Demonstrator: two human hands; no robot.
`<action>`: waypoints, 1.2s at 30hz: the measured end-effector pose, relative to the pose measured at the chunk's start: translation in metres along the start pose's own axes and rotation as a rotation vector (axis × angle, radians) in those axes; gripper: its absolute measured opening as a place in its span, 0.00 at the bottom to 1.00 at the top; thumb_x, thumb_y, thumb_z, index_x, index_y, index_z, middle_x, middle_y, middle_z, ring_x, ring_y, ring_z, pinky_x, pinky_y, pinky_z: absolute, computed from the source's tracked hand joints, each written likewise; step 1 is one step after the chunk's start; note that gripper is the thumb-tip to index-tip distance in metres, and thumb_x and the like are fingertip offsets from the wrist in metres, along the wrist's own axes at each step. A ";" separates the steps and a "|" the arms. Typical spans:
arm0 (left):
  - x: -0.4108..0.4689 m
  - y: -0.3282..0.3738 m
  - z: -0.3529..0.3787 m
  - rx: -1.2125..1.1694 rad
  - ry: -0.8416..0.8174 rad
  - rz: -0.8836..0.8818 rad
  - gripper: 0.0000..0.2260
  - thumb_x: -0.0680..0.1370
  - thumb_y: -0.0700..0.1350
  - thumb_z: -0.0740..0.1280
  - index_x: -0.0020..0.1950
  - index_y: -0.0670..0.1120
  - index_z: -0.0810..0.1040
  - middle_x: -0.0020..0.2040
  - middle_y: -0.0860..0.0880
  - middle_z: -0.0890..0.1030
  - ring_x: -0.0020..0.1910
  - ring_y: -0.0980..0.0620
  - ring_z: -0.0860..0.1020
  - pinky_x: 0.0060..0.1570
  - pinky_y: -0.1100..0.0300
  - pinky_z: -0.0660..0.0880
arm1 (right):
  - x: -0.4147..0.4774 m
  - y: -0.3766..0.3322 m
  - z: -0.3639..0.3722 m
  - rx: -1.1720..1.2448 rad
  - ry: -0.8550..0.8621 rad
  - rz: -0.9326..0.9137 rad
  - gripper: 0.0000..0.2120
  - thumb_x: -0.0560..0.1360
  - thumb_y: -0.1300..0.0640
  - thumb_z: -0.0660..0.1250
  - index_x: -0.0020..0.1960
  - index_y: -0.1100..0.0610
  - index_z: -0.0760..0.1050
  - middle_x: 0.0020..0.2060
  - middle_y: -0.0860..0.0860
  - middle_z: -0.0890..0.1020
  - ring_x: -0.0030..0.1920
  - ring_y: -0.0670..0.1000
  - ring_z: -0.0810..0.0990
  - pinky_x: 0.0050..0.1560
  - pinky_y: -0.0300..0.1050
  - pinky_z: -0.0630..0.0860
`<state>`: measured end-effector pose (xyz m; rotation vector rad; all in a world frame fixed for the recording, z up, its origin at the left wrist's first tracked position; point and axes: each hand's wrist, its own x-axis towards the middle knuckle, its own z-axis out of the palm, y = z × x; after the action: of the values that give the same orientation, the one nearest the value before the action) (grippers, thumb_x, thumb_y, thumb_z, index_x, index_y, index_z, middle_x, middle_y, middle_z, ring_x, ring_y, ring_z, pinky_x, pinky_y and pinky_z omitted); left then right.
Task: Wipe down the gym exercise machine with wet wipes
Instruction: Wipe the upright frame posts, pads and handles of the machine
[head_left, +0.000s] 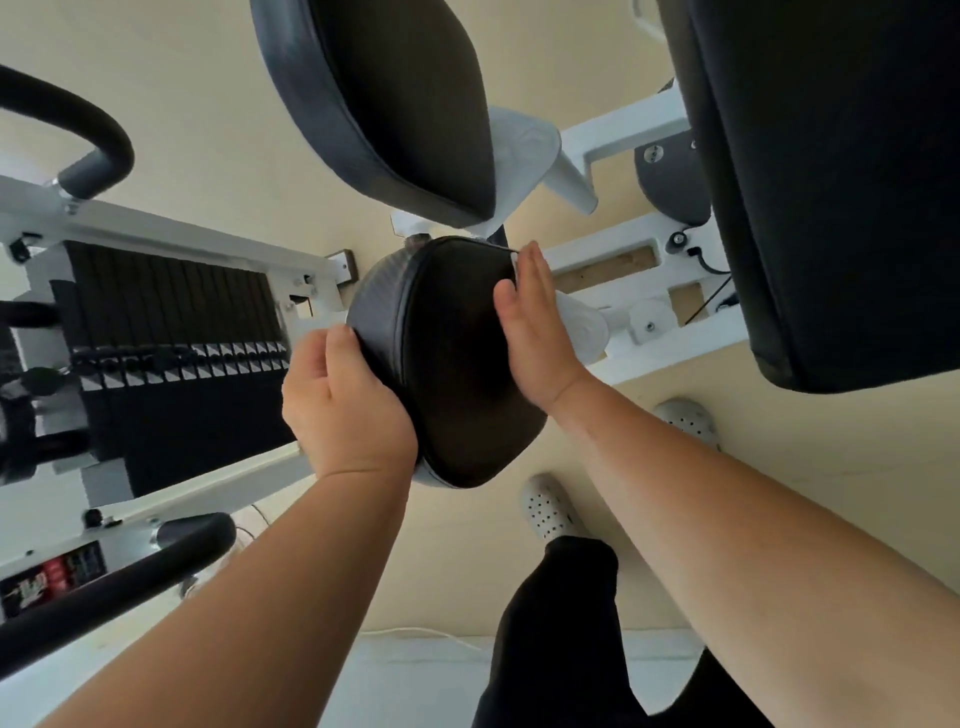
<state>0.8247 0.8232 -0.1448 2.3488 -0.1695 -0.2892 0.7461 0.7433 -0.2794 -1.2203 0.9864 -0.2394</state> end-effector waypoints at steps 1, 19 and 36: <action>0.000 0.000 0.000 0.010 -0.002 0.004 0.17 0.81 0.46 0.59 0.33 0.47 0.64 0.30 0.54 0.63 0.32 0.55 0.62 0.34 0.57 0.61 | -0.003 -0.010 -0.001 -0.030 -0.021 -0.078 0.50 0.75 0.25 0.48 0.84 0.56 0.40 0.84 0.48 0.43 0.76 0.33 0.41 0.78 0.32 0.42; 0.010 0.001 -0.003 0.104 -0.146 0.133 0.11 0.77 0.54 0.59 0.39 0.51 0.73 0.34 0.51 0.73 0.35 0.54 0.71 0.35 0.64 0.66 | 0.070 -0.035 -0.067 -0.193 -0.294 0.132 0.44 0.76 0.25 0.49 0.81 0.54 0.62 0.78 0.49 0.66 0.77 0.47 0.63 0.81 0.53 0.56; 0.033 0.011 0.002 0.194 -0.305 0.405 0.16 0.77 0.50 0.59 0.47 0.38 0.79 0.37 0.48 0.76 0.37 0.45 0.75 0.37 0.53 0.70 | 0.061 -0.042 -0.097 -0.185 -0.329 -0.084 0.62 0.65 0.14 0.46 0.76 0.63 0.68 0.74 0.56 0.72 0.76 0.52 0.68 0.79 0.53 0.62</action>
<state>0.8552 0.8077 -0.1433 2.3782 -0.8410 -0.4427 0.7237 0.6237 -0.2745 -1.4184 0.6827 -0.0100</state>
